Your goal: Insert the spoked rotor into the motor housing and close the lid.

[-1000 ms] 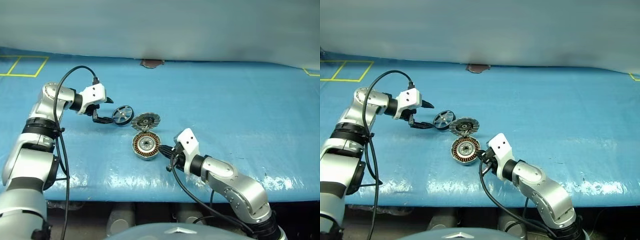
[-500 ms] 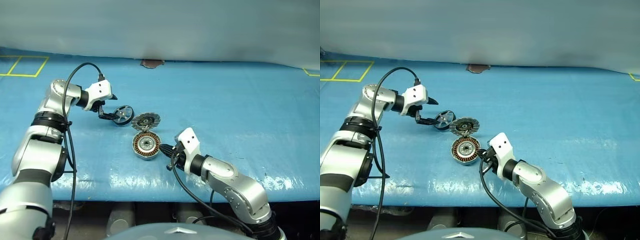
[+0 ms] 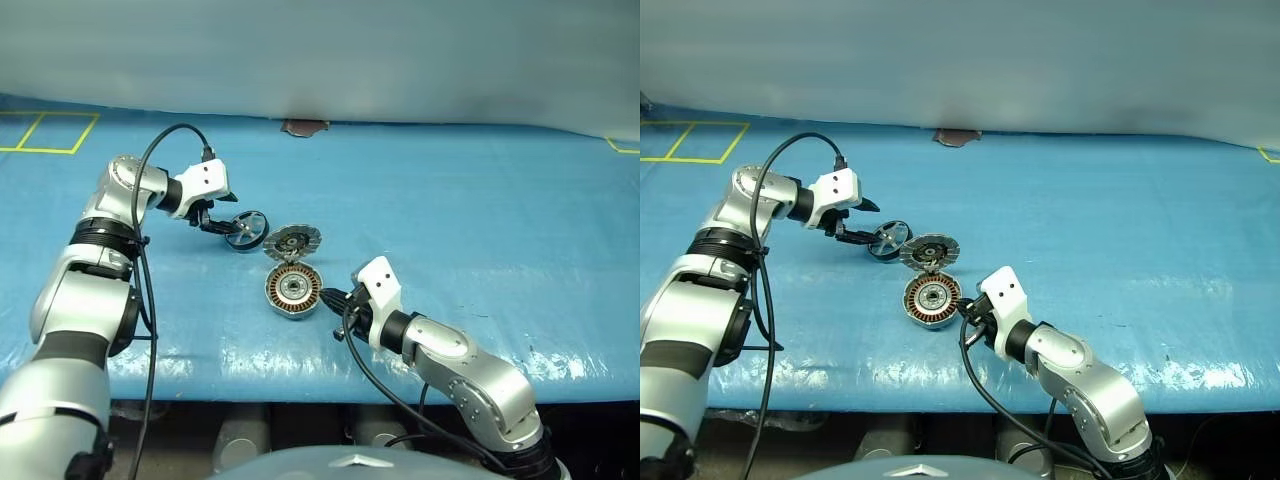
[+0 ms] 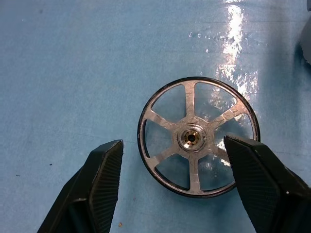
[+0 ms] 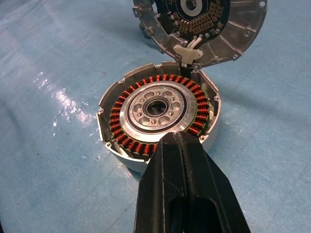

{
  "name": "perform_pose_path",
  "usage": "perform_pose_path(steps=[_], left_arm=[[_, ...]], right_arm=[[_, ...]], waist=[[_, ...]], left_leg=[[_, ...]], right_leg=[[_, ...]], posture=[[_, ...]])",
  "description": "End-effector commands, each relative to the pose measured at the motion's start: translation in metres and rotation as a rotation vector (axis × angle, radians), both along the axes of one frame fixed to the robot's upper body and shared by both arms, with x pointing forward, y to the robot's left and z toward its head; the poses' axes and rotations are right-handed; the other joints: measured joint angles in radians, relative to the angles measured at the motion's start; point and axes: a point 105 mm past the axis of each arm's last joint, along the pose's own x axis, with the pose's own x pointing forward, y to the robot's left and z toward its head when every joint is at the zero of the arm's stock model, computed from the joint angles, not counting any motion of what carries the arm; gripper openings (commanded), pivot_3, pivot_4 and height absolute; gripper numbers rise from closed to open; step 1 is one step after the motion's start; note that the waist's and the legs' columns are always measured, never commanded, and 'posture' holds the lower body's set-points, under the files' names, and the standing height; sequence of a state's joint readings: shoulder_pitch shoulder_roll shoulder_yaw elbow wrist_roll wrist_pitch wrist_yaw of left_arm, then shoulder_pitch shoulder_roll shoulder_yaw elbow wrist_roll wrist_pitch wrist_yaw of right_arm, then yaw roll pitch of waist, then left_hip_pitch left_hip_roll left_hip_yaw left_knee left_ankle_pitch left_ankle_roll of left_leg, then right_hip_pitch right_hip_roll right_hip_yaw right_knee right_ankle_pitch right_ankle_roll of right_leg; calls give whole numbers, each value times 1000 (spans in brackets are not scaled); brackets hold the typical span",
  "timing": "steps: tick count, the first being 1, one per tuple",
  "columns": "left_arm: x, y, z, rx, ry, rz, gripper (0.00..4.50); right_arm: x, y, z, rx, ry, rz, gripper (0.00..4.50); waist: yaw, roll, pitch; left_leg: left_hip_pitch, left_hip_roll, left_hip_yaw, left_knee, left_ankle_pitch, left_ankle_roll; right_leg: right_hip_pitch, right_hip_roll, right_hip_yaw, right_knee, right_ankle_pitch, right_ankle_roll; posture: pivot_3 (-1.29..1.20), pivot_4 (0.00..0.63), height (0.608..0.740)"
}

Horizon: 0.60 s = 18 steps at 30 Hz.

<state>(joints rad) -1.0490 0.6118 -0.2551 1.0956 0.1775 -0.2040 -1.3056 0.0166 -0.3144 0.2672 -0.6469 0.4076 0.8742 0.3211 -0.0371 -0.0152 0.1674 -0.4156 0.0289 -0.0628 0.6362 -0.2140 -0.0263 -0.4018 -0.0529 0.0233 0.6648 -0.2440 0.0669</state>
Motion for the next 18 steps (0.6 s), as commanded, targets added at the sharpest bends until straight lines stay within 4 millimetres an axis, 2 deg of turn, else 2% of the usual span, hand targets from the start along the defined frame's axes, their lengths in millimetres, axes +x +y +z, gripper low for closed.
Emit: perform_pose_path(steps=[1,2,5,18], left_arm=[[5,-6,13,-17,-26,-10,3213],[5,-7,13,-19,-24,-11,3041],[5,-9,10,-2,-25,-23,2047],[5,-5,6,7,10,15,2047]], right_arm=[[0,1,15,31,-63,-2,0],[0,2,15,31,-63,-2,0],[0,2,15,31,-64,-4,0],[1,-1,15,28,-65,-12,0]], waist=[[0,0,0],[0,0,0],[0,0,0],[1,0,0]], left_leg=[[0,0,0,1,0,0],[0,0,0,1,0,0],[0,0,0,3,0,0],[0,0,-1,10,0,0]], right_leg=[[0,0,0,0,0,0],[0,0,0,1,0,0],[1,0,0,1,0,1],[3,0,0,2,1,6]], posture=[[0,150,740],[0,150,740],[0,150,740],[0,150,740]])
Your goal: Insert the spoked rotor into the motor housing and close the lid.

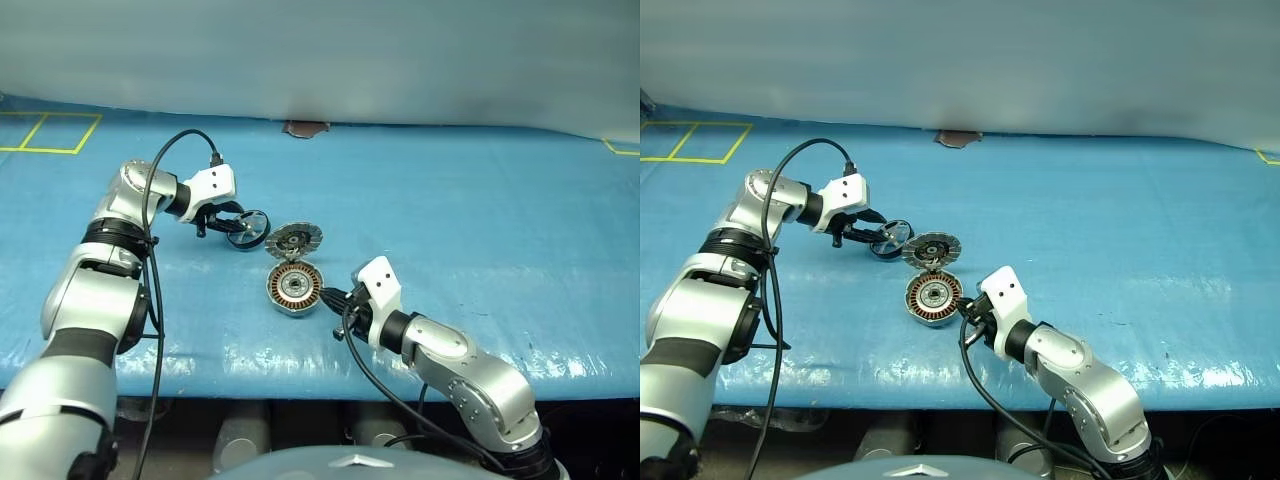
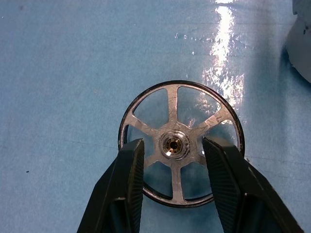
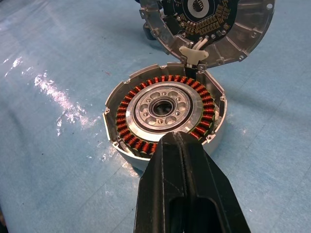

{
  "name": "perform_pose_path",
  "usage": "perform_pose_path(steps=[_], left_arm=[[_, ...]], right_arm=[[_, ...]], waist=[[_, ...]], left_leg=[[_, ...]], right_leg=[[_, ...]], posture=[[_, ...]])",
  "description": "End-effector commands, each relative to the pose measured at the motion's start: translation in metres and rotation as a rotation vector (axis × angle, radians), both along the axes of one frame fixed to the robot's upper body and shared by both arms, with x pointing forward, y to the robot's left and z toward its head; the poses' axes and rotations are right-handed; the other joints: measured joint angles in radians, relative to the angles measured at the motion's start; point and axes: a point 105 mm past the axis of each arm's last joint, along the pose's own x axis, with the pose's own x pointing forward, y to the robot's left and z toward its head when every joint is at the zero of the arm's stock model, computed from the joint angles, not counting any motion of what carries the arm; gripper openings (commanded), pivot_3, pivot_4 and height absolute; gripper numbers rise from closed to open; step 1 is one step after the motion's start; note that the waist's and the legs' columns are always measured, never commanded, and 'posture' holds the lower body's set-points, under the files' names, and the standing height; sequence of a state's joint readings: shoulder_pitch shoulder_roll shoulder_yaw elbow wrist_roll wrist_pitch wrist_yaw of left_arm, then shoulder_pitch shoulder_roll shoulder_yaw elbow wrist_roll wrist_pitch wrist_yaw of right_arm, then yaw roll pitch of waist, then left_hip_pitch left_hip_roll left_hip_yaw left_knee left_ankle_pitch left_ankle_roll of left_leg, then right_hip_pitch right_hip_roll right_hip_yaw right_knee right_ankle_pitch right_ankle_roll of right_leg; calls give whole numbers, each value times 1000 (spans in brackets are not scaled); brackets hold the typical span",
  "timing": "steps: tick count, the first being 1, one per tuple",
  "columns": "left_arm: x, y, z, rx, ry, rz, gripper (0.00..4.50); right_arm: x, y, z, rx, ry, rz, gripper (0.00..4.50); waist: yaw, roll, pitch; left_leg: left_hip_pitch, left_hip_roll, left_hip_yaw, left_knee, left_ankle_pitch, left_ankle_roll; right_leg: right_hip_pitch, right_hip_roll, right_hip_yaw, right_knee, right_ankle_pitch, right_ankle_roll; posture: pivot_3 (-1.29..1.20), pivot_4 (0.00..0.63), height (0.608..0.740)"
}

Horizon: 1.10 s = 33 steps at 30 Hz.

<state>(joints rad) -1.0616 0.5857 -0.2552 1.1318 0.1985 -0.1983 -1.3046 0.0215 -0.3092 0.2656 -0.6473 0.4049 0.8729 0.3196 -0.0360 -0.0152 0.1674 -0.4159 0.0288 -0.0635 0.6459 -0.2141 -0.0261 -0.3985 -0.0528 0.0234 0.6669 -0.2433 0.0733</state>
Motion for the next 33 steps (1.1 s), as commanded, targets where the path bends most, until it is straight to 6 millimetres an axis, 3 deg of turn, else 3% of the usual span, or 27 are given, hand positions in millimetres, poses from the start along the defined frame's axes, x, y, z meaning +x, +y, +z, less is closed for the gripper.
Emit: perform_pose_path(steps=[1,4,8,33], left_arm=[[5,1,12,10,-13,16,2047],[5,2,12,5,-5,25,2611],[6,1,14,0,-39,24,3930],[9,-10,0,14,0,33,3930]], right_arm=[[1,0,15,25,-66,-6,0],[1,0,15,26,-66,-4,0],[1,1,15,26,-66,-1,0],[-1,-4,16,22,-71,-38,0]], waist=[[0,0,0],[0,0,0],[0,0,0],[0,0,0]], left_leg=[[0,0,0,0,0,0],[0,0,0,0,0,0],[0,0,0,0,0,0],[0,0,0,0,0,0]], right_leg=[[0,0,0,0,0,0],[0,0,0,0,0,0],[0,0,0,0,0,0],[0,0,0,0,0,0]], posture=[[0,150,740],[0,150,740],[0,150,740],[0,150,740]])
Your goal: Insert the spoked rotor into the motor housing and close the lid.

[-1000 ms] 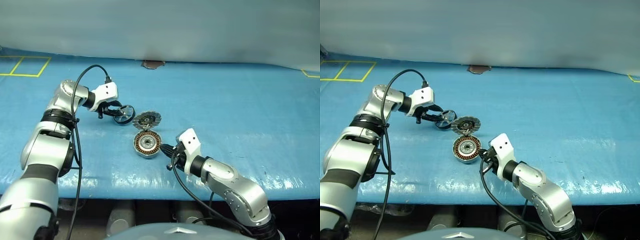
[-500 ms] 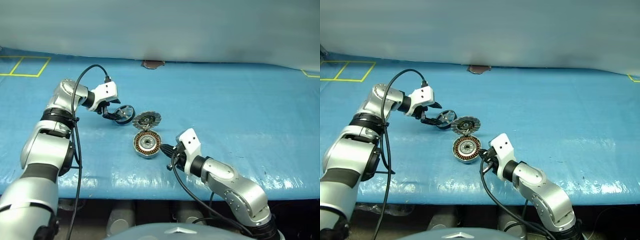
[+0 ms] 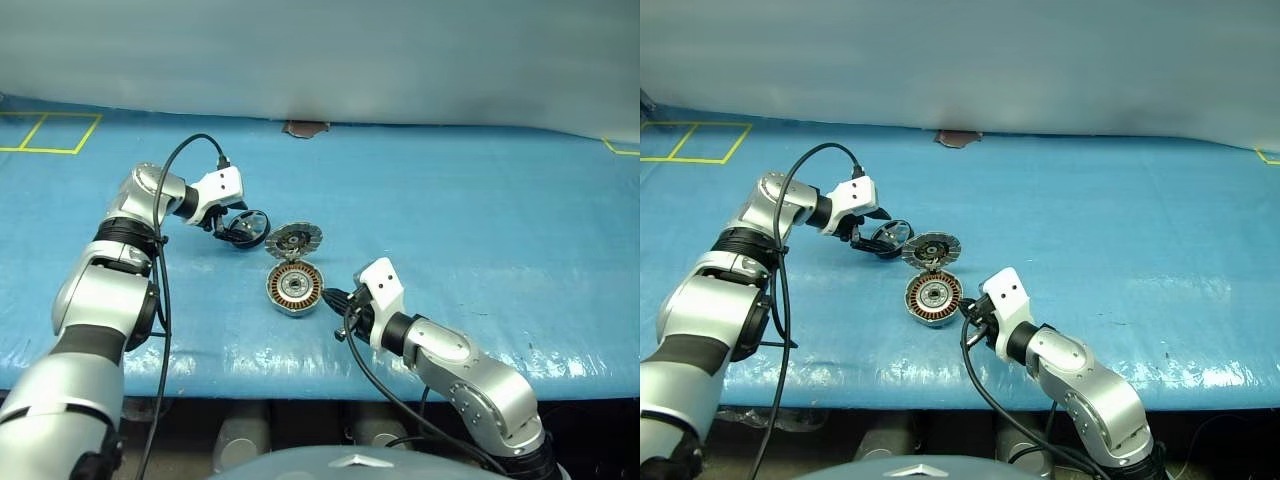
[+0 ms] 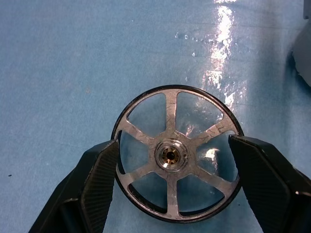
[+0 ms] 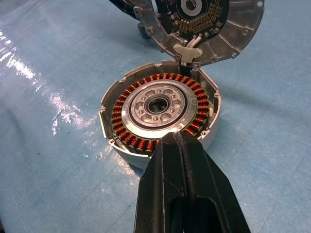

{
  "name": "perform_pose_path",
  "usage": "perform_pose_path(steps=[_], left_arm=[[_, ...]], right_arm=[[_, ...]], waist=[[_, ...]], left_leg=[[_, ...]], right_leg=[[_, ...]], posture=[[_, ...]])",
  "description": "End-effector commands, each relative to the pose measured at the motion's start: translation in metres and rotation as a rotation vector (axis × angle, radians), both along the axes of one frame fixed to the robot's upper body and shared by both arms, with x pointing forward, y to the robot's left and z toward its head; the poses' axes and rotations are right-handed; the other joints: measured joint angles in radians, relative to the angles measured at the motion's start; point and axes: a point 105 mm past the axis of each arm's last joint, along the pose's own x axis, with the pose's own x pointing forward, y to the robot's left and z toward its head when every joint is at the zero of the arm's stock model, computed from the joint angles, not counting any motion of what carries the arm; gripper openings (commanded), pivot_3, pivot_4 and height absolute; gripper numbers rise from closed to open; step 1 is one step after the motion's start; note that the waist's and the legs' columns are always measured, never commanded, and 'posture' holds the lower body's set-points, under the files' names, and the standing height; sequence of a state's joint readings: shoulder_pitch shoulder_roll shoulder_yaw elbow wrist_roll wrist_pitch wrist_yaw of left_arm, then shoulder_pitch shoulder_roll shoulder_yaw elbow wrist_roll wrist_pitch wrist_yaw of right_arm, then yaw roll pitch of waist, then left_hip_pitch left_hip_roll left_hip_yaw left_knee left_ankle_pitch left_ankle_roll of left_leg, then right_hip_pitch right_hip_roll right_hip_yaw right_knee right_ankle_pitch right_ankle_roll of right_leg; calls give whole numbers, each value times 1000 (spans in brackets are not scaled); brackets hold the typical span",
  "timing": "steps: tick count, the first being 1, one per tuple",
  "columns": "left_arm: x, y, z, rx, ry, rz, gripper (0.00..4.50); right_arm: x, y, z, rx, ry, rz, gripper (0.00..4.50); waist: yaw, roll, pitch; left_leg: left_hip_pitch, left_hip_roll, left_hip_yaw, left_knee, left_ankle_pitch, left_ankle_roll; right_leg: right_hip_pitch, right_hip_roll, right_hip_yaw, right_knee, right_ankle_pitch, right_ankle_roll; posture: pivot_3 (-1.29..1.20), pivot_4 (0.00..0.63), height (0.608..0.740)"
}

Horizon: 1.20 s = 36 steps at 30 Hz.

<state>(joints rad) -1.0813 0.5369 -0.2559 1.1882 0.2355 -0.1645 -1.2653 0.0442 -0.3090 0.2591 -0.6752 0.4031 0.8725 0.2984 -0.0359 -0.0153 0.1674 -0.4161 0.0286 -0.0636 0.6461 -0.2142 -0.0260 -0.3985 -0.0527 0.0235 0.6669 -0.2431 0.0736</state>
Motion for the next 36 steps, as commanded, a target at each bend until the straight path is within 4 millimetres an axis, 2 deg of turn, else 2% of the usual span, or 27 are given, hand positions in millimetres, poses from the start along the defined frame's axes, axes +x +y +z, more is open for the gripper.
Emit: perform_pose_path(steps=[1,12,28,35,36], left_arm=[[5,0,11,12,-34,1,3930],[5,4,7,30,-13,20,3930],[3,-6,4,51,-6,-32,3930],[0,-3,-1,86,27,-35,3930],[0,-2,-2,89,30,-33,3762]], right_arm=[[1,-2,14,21,-61,-16,0],[0,-4,14,22,-64,-27,0],[2,-3,15,27,-69,-33,0],[2,-3,15,29,-72,-38,0],[2,-4,15,29,-72,-39,0]], waist=[[0,0,0],[0,0,0],[-1,0,0],[-1,0,0],[-1,0,0]], left_leg=[[0,0,0,0,0,0],[0,0,0,0,0,0],[0,0,0,0,0,0],[0,0,0,0,0,0],[0,0,0,0,0,0]], right_leg=[[0,0,0,0,0,0],[0,0,0,0,0,0],[0,0,0,0,0,0],[0,0,0,0,0,0],[0,0,0,0,0,0]], posture=[[0,150,740],[0,150,740],[0,150,740],[0,150,740],[0,150,740]])
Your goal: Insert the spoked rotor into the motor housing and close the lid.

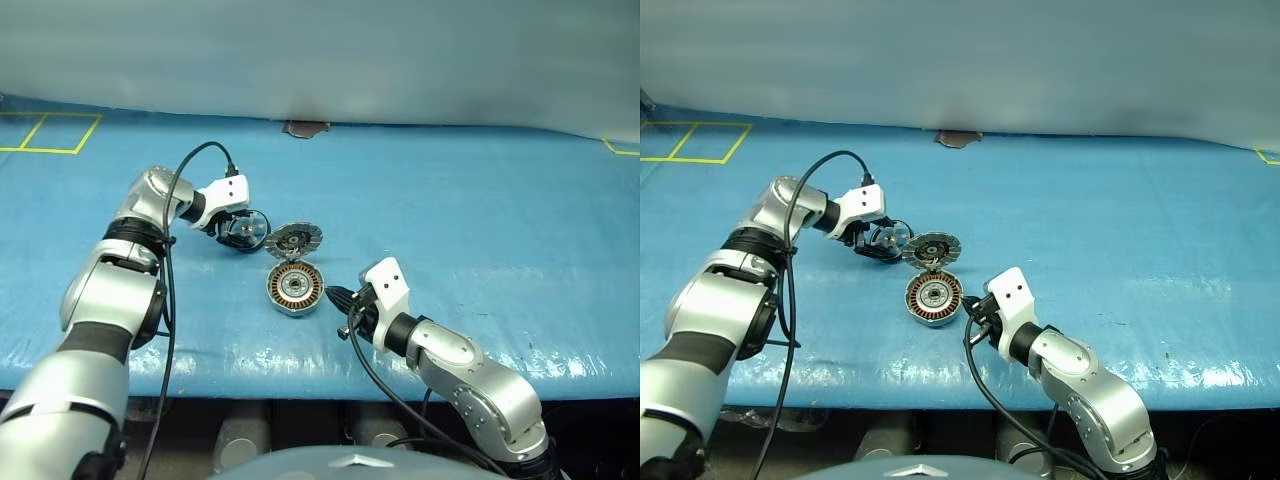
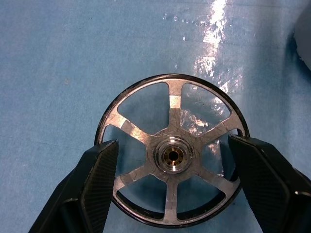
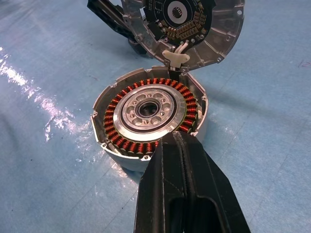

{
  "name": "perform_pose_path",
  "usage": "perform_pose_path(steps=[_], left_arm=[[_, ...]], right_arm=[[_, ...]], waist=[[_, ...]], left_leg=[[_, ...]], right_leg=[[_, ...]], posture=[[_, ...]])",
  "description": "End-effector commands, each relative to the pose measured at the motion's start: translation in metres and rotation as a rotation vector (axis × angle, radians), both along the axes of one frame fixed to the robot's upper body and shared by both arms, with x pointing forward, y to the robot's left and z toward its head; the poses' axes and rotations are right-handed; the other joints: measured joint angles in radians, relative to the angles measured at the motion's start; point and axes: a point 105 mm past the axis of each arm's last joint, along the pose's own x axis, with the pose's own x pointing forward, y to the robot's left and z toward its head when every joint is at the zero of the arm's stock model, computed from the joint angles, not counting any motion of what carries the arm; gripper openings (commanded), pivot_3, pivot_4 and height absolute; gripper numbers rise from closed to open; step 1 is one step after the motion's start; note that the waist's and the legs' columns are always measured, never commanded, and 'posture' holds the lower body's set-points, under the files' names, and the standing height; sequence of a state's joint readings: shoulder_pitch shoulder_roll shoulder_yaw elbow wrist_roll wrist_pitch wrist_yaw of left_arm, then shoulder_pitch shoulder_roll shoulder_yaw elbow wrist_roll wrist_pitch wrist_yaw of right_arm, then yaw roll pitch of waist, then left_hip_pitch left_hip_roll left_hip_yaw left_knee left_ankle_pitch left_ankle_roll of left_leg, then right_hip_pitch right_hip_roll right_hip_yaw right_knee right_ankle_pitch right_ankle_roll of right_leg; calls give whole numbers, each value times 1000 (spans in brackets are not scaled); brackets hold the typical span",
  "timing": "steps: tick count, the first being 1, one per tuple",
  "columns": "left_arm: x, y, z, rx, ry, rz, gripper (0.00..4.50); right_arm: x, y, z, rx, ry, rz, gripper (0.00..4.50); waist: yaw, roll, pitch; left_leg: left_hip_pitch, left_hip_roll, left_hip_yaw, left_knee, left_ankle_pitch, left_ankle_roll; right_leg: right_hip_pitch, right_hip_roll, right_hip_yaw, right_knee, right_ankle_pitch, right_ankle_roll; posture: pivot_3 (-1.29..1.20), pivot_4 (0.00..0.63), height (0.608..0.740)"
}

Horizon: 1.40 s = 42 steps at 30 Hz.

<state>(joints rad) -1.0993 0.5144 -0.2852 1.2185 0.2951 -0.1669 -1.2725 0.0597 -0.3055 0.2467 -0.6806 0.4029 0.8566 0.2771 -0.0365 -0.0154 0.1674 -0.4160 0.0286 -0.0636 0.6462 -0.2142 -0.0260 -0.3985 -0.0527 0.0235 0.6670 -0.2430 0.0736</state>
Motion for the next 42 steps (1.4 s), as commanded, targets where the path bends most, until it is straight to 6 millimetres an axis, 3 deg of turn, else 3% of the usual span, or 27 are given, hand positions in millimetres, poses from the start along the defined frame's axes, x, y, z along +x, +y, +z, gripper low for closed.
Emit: perform_pose_path(steps=[1,6,9,15,19,24,28,34,42], left_arm=[[2,2,7,21,-6,-5,3564],[1,4,5,28,5,2,2032],[1,5,4,31,8,4,1337],[0,9,9,46,2,-9,1323],[-2,21,25,69,3,-24,1323],[-19,52,44,151,64,-69,1323],[-34,64,52,144,73,-106,1323],[-81,42,66,-76,101,-199,1323],[-120,-5,66,-331,101,-244,1323]], right_arm=[[1,1,14,24,-63,-4,0],[1,1,15,25,-65,-6,0],[2,1,15,26,-67,-7,0],[2,1,15,28,-69,-5,0],[2,2,15,27,-68,9,0],[3,2,17,24,-81,35,0],[1,-4,19,31,-108,70,0],[-7,-17,12,68,-136,153,0],[3,-28,-2,145,-227,126,0]], waist=[[0,0,0],[1,0,0],[1,0,0],[0,0,0],[-5,0,0],[-7,-1,1],[2,-1,1],[1,-1,1],[7,0,1]], left_leg=[[0,0,0,0,0,0],[0,0,0,0,0,0],[1,0,0,0,0,0],[1,0,0,0,0,0],[1,0,0,0,0,0],[0,0,0,-1,0,0],[-1,0,0,-1,0,0],[-1,1,1,-1,-1,2],[3,2,2,1,-1,2]], right_leg=[[0,0,0,0,0,0],[0,0,0,0,0,0],[1,0,0,0,0,0],[2,0,0,0,0,0],[1,0,0,0,0,0],[-1,1,0,0,0,0],[-1,0,0,-1,0,-1],[0,-1,1,-1,2,-6],[3,0,2,0,-4,-6]], posture=[[0,150,740],[0,150,740],[0,150,740],[0,150,740],[0,150,740],[0,150,740],[0,150,740],[0,150,740],[0,150,740]])
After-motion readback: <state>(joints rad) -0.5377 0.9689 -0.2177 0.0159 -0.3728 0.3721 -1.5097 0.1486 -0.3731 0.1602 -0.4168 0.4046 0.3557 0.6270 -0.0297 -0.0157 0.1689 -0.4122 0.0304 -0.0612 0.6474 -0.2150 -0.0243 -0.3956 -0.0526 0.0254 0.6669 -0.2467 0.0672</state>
